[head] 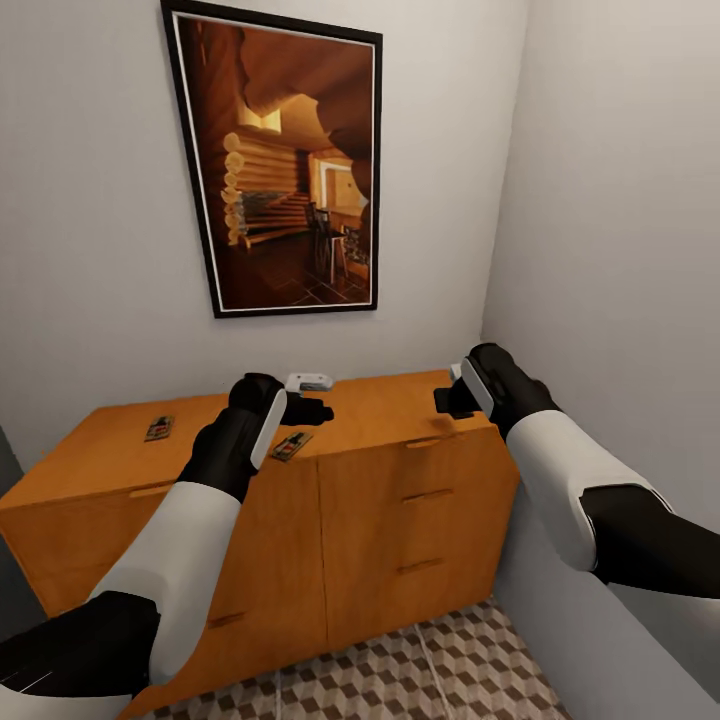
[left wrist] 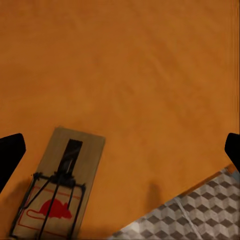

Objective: Take the four mousetraps from the cabinet in the bathroom and place them on the bathroom floor. Make sure all four end up on the same floor surface, and ensure that at least two of them are either under or directly next to the same bathroom sink.

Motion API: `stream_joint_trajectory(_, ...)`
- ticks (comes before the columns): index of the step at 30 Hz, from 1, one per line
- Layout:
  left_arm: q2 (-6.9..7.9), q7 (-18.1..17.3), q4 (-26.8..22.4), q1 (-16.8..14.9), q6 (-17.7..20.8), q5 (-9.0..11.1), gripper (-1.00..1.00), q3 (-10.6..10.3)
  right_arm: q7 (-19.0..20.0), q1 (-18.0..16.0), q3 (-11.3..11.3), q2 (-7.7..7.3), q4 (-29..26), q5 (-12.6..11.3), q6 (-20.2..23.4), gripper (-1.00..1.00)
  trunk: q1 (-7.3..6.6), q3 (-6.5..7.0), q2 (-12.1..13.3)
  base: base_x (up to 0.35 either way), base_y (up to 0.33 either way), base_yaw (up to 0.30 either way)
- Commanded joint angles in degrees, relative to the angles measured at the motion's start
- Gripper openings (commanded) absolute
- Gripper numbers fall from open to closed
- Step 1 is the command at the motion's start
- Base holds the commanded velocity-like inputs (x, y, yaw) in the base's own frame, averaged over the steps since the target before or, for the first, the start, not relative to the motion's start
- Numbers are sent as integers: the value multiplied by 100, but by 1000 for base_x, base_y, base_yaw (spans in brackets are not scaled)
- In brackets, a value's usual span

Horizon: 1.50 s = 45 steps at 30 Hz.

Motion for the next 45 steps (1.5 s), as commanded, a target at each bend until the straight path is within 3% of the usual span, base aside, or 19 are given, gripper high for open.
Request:
stream_joint_trajectory(1,1,-1,-6,-4,24,12,100,-1,-14,-4,24,-3,-4,-22,22,-100,0,-7,-3,0,0,-90)
stream_joint_trajectory(13,3,0,22,-4,24,33,100,-86,-29,-4,23,-7,-4,-21,22,-100,0,-7,-3,0,0,-19)
stream_joint_trajectory(20,53,1,9,-4,24,37,100,-514,-27,-4,24,-5,-4,-21,22,-100,0,-7,-3,0,0,-1)
stream_joint_trajectory(24,71,-1,-10,-4,24,33,100,-635,-24,-4,24,-7,-4,-21,22,-100,0,-7,-3,0,0,0)
stream_joint_trajectory(45,80,-7,-19,-4,24,33,100,-704,-23,-4,24,-11,-4,-22,22,-100,0,-7,-3,0,141,0)
